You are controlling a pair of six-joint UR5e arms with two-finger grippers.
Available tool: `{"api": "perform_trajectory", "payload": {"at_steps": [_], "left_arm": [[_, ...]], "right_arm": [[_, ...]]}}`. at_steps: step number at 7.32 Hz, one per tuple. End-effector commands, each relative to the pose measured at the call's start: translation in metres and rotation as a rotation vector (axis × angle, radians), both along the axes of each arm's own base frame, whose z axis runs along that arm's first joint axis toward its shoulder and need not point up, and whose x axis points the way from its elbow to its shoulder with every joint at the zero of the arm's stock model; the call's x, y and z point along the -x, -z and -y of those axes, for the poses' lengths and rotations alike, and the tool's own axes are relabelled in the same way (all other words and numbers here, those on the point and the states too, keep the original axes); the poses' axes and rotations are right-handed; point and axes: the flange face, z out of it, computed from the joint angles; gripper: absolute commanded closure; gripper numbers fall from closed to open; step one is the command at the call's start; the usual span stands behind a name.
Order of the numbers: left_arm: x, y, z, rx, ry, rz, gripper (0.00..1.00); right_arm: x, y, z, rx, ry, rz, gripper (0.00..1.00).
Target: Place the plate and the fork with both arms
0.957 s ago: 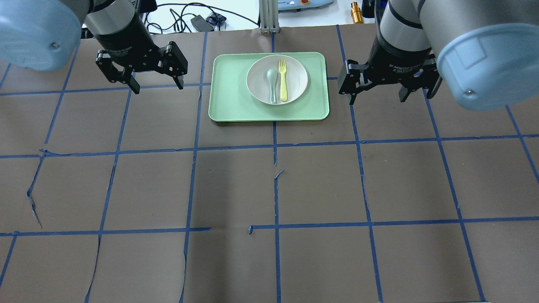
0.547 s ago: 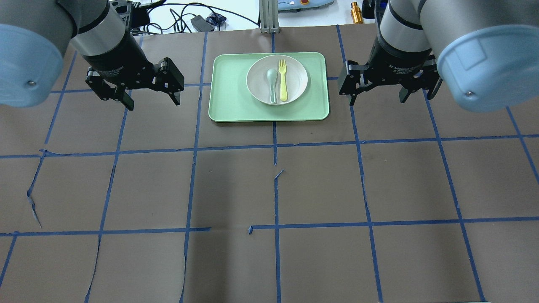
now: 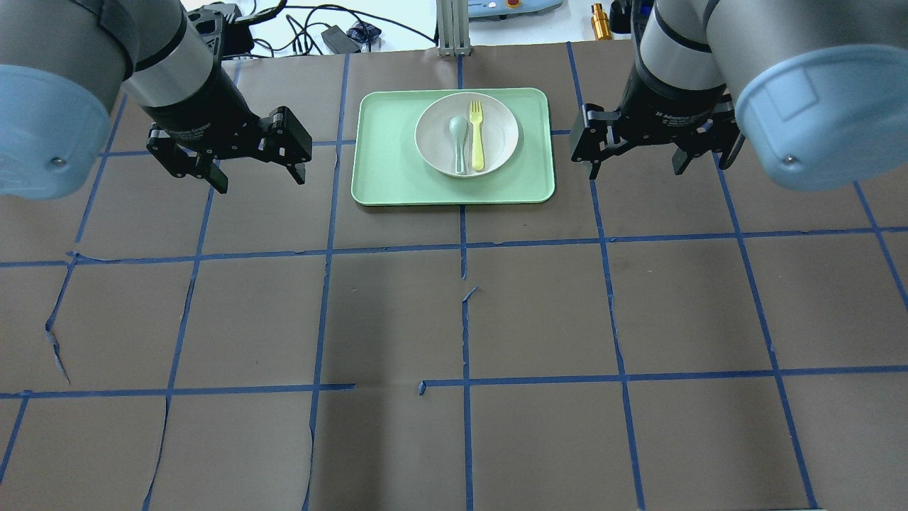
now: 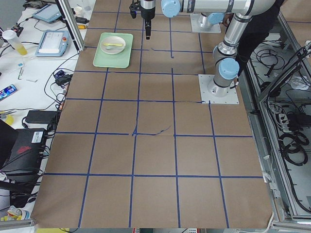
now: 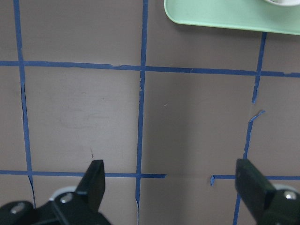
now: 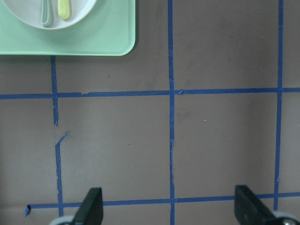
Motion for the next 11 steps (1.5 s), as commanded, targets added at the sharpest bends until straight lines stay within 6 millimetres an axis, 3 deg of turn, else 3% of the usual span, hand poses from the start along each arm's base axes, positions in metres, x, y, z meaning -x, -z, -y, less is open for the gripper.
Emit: {"api": "perform_trajectory", "payload": {"at_steps": [1,3,4,5,6,7,8,10,11], "left_arm": [[0.0,0.001,0.0,-0.003,0.0,-0.002,0.0],[0.0,0.0,-0.002,-0.002,0.003,0.0,0.0],[0.0,-0.001,-0.002,0.0,0.003,0.001,0.0],[-0.001,0.0,-0.002,-0.003,0.004,0.005,0.0],[0.0,0.0,-0.002,-0.003,0.004,0.005,0.0],[0.0,0.001,-0.003,-0.005,0.001,0.001,0.0],[0.0,0.0,-0.005,-0.006,-0.001,0.001,0.0],[0.0,0.004,-0.005,-0.014,-0.001,0.002,0.0],[0.0,0.005,-0.004,-0.016,-0.001,0.002,0.0]], "right_arm": [[-0.005,0.035,0.023,0.049,-0.004,0.015,0.0],[-0.021,0.082,0.074,0.06,-0.038,0.014,0.0],[-0.027,0.097,0.117,0.043,-0.109,0.004,0.0],[-0.035,0.093,0.166,0.015,-0.125,0.002,0.0],[-0.043,0.107,0.204,-0.003,-0.125,0.017,0.0],[-0.049,0.139,0.233,-0.018,-0.128,0.032,0.0],[-0.053,0.158,0.247,-0.027,-0.128,0.033,0.04],[-0.101,0.226,0.255,-0.048,-0.14,0.049,0.02],[-0.118,0.245,0.268,-0.037,-0.068,0.104,0.03]]}}
